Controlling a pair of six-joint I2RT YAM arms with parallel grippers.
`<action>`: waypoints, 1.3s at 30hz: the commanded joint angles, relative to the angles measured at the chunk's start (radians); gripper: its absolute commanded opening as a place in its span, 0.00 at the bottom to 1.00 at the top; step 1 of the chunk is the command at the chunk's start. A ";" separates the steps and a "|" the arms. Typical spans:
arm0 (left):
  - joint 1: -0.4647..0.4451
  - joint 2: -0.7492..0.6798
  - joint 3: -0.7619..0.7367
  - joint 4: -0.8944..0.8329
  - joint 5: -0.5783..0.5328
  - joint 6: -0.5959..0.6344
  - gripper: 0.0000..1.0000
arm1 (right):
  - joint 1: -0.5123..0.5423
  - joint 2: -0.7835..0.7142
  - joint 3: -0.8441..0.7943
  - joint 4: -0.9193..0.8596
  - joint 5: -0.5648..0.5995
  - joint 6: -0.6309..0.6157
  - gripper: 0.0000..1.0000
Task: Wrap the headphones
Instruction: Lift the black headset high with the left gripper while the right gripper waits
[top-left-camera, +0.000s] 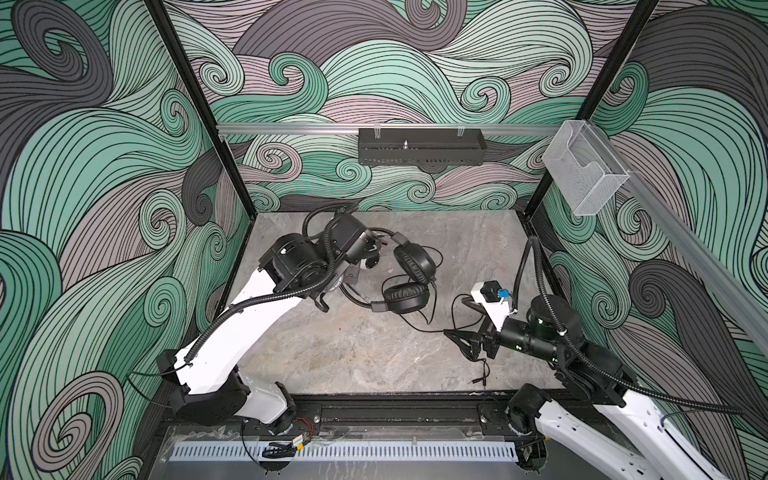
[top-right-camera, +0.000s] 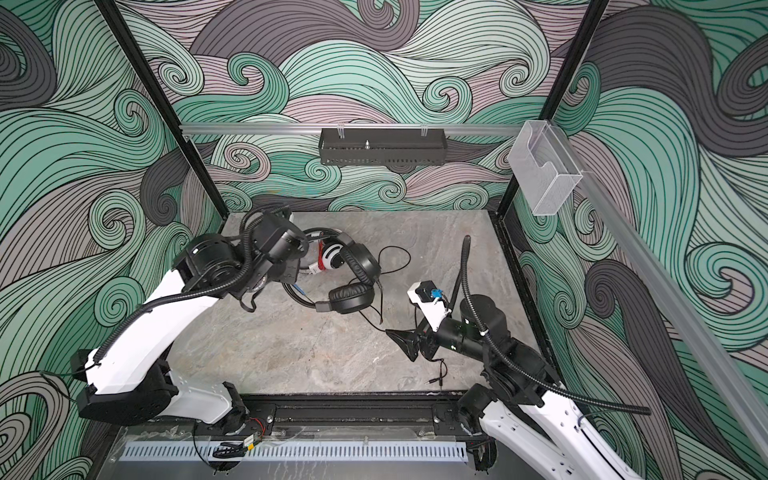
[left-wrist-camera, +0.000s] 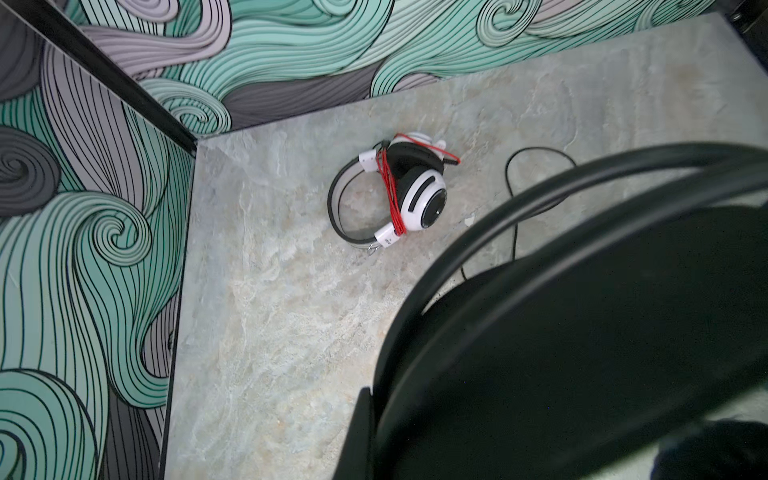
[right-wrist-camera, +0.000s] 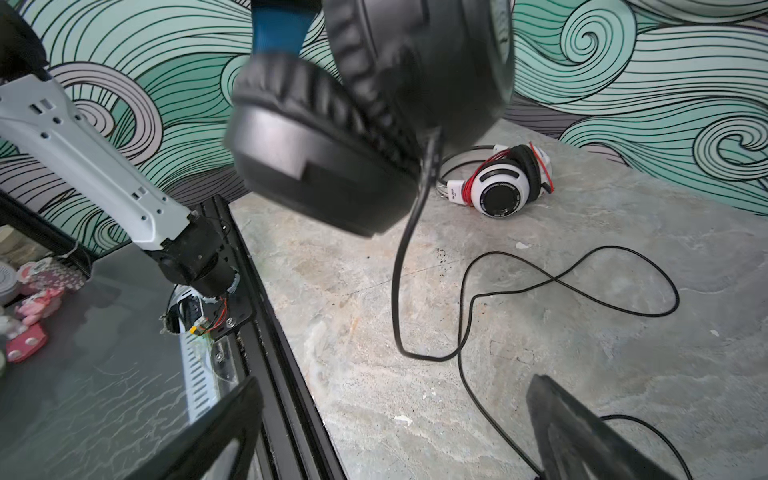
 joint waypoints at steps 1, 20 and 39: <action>-0.025 0.022 0.123 -0.027 -0.004 0.071 0.00 | 0.003 -0.013 -0.031 0.096 -0.082 0.020 1.00; -0.087 0.085 0.450 0.056 0.092 0.118 0.00 | 0.003 0.054 -0.042 0.396 -0.175 0.032 0.73; -0.086 0.077 0.515 0.089 0.048 0.095 0.00 | 0.003 0.047 -0.189 0.574 -0.192 0.063 0.43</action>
